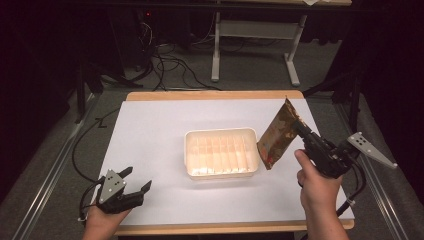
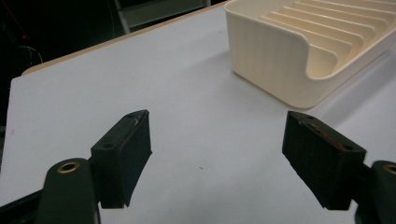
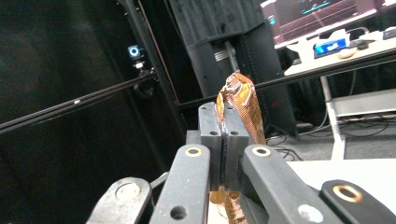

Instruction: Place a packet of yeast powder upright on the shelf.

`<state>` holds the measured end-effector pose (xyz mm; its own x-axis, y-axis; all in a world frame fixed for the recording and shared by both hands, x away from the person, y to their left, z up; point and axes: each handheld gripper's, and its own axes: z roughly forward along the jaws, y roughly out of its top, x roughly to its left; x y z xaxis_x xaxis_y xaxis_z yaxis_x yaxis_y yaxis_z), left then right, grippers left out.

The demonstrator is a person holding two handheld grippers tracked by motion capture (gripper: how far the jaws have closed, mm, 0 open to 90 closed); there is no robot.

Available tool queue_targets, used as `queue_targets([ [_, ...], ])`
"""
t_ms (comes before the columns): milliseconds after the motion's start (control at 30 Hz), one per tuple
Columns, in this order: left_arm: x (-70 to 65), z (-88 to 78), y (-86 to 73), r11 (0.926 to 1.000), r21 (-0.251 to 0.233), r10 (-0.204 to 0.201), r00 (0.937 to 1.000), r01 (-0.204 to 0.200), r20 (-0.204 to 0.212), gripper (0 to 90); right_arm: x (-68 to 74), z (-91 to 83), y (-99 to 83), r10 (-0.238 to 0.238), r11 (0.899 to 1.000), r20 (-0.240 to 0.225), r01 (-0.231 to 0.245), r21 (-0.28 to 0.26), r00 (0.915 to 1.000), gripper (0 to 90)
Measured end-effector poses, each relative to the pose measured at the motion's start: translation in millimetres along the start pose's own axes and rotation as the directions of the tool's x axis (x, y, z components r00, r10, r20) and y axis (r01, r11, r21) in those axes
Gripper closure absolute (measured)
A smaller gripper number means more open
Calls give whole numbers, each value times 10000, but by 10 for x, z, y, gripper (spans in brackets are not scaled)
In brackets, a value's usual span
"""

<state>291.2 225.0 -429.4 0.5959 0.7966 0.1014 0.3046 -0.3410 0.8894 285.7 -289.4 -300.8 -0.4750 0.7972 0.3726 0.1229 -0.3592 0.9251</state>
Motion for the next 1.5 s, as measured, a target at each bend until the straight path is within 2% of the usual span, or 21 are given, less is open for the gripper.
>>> queue_targets([
  [500, 11, -18, 4, 9999, -113, -54, 10000, 54, 3, 241, 375, 567, -277, 34, 9982, -426, -8, 605, 9991, 900],
  [833, 22, -24, 2, 9998, -188, -116, 9999, 116, -4, 241, 566, 907, -443, 2, 9958, -552, 49, 909, 9985, 900],
  [1167, 28, -30, 5, 9997, -220, -129, 9999, 131, 60, 241, 664, 1112, -592, 50, 9930, -421, 0, 1179, 9991, 900],
  [1500, 31, -31, 4, 9995, -261, -193, 9998, 195, 104, 240, 722, 1249, -706, -107, 9902, -183, 131, 1393, 9998, 900],
])
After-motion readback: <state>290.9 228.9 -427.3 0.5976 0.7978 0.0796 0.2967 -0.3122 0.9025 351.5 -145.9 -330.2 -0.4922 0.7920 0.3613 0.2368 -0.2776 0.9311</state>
